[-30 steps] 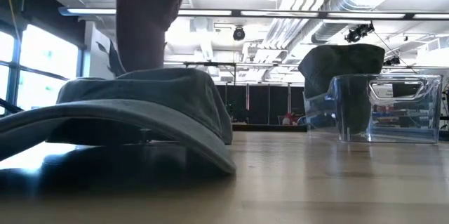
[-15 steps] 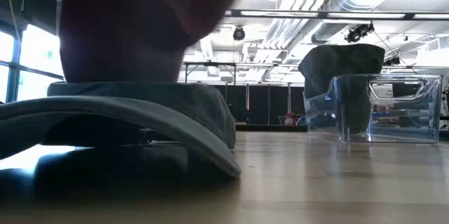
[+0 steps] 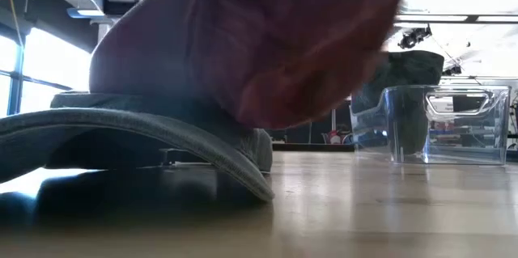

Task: Pick & Place hat
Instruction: Put the bottom red cap into the bottom transparent bin

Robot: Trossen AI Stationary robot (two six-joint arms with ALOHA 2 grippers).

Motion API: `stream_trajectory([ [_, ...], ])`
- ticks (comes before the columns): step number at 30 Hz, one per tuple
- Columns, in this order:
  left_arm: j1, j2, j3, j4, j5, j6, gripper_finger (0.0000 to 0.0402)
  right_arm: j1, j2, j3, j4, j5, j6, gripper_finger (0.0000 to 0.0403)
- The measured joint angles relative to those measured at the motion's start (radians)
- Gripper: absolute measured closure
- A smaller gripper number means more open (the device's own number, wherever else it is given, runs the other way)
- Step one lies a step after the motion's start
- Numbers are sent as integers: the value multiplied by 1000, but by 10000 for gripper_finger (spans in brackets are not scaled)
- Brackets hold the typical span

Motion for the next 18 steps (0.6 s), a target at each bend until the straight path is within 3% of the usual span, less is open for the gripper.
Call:
stream_trajectory([
  [7, 27, 17, 3, -54, -77, -59, 232, -19, 45, 0, -1, -97, -74, 234],
  [11, 28, -33, 61, -184, -143, -96, 172, -47, 95, 0, -6, -194, -85, 205],
  [16, -3, -83, 125, -379, -299, -155, 149, -55, 168, 0, -80, -284, -186, 144],
  [18, -30, -107, 135, -441, -357, -190, 151, -43, 204, 0, -102, -273, -266, 130],
])
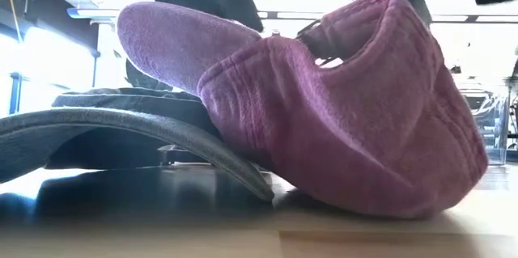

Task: Pick & Place hat
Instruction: Put the bottom red cap into the bottom transparent bin

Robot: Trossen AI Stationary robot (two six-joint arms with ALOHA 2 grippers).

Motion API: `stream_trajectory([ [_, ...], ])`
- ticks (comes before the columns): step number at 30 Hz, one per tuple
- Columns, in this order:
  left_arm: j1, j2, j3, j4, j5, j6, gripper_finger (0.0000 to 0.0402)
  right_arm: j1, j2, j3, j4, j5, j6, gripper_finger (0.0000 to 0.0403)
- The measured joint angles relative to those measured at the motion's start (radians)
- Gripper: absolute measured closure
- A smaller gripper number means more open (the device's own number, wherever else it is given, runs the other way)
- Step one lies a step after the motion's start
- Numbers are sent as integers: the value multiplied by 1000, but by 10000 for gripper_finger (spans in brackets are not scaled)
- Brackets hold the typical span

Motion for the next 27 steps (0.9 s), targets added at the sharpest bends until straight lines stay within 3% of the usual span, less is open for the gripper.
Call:
stream_trajectory([
  [5, -93, -52, 4, -139, -127, -136, 166, 24, 98, 0, 38, 54, -182, 128],
  [10, -170, -58, 2, -220, -204, -277, 182, 17, 169, 0, 126, 185, -307, 148],
  [15, -217, -58, -69, -184, -315, -334, 196, -54, 189, 1, 214, 54, -323, 203],
  [19, -232, -83, -173, -185, -446, -434, 208, -108, 175, 2, 222, -15, -278, 301],
  [22, -231, -124, -261, -104, -465, -485, 216, -140, 137, 35, 176, -69, -236, 379],
  [24, -230, -140, -315, -19, -479, -487, 220, -154, 101, 68, 97, -104, -196, 389],
  [27, -230, -155, -348, 149, -530, -420, 220, -177, 33, 140, -56, -160, -78, 371],
])
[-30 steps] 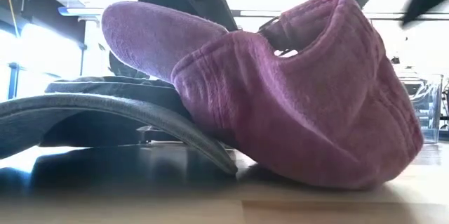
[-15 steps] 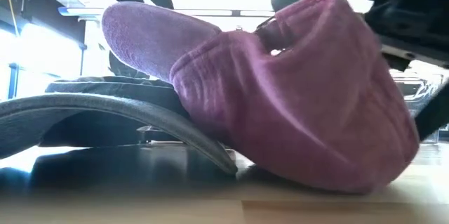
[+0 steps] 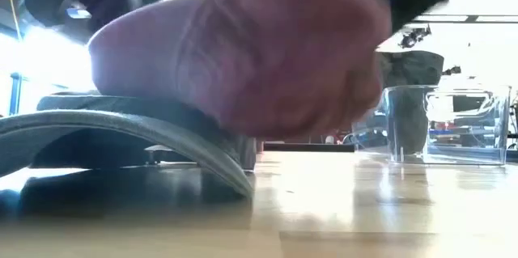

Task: Pick & Place hat
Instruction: Put the bottom red cap into the bottom transparent bin

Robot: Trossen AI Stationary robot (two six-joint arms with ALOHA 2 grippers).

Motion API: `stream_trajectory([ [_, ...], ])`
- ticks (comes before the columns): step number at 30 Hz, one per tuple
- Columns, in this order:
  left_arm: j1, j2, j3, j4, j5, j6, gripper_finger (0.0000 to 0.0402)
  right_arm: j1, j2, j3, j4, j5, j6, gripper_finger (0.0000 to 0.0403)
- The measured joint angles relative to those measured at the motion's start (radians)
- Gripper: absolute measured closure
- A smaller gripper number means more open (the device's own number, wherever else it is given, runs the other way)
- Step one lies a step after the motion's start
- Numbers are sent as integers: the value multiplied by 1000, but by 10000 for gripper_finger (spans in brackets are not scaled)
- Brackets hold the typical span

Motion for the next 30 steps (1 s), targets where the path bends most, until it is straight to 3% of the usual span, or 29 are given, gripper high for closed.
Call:
stream_trajectory([
  [5, -1, 0, 20, 202, 8, 189, 220, -75, -113, 132, -194, -209, 236, 386],
  [10, -3, 0, 59, 345, 39, 364, 220, -183, -174, 184, -211, -458, 398, 393],
  [15, -57, -15, 76, 324, -95, 390, 220, -236, -176, 206, -215, -713, 438, 386],
  [18, -80, -18, 74, 275, -24, 324, 220, -221, -192, 226, -229, -802, 430, 395],
  [21, -85, -10, 42, 273, 96, 226, 220, -180, -230, 248, -250, -783, 429, 399],
  [27, -15, 49, -18, 416, 95, 80, 220, -68, -317, 254, -258, -554, 476, 399],
  [30, 80, 90, -18, 504, 273, 31, 219, -33, -327, 253, -260, -492, 482, 400],
])
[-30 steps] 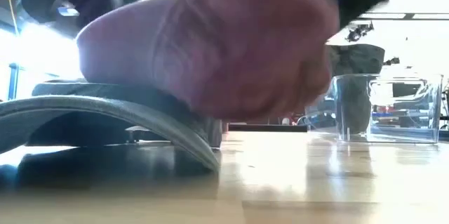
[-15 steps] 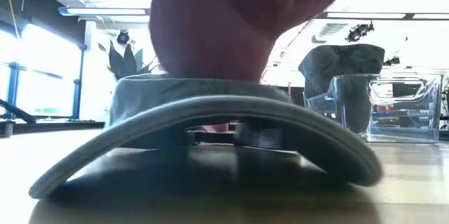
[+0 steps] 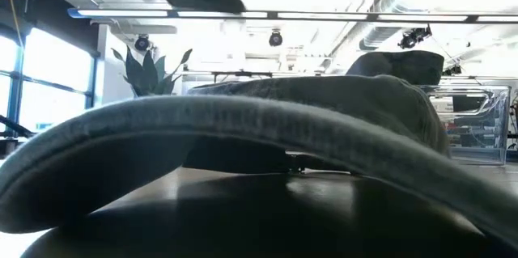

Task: Pick & Place hat
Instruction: Put the bottom red cap into the bottom transparent bin

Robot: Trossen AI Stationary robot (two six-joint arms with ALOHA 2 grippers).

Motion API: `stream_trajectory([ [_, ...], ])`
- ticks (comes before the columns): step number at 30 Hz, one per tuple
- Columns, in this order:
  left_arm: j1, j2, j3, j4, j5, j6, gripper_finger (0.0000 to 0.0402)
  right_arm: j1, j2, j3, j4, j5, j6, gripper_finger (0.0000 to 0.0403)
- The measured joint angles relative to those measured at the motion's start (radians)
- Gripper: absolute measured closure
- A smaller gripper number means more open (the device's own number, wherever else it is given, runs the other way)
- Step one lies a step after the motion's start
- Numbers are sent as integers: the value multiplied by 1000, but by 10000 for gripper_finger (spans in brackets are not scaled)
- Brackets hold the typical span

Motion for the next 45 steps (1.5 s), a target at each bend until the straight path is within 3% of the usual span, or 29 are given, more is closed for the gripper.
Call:
stream_trajectory([
  [3, 117, 48, -3, 51, 279, -49, 207, 17, 0, 0, -5, 36, 2, 398],
  [5, 183, 92, 1, 97, 407, -95, 193, 22, 0, -1, -19, 50, 0, 399],
  [10, 271, 190, 3, 81, 521, -143, 169, 18, 0, -1, -26, 56, -8, 398],
  [14, 283, 234, 4, 62, 625, -139, 196, 9, 3, -1, -42, 86, -10, 397],
  [17, 279, 227, 6, -38, 588, -133, 269, 6, 11, -1, -67, 98, -8, 400],
  [20, 279, 152, 3, -280, 469, -111, 370, 6, 19, -12, -66, 98, 4, 399],
  [22, 270, 96, 8, -423, 343, -132, 384, -2, 19, -67, -38, 91, 33, 399],
  [24, 247, 25, 4, -607, 177, -162, 372, -35, 33, -164, 2, 41, 73, 400],
  [28, 205, -89, 4, -818, -1, -185, 363, -154, 38, -401, 242, -64, 56, 398],
  [34, 202, -175, 4, -1015, 20, -215, 330, -315, 44, -615, 478, -91, 80, 400],
  [41, 202, -281, 5, -1188, 5, -284, 203, -356, 67, -673, 590, -60, 42, 395],
  [45, 201, -368, 4, -1171, -76, -399, 148, -356, 74, -652, 589, 48, -12, 385],
])
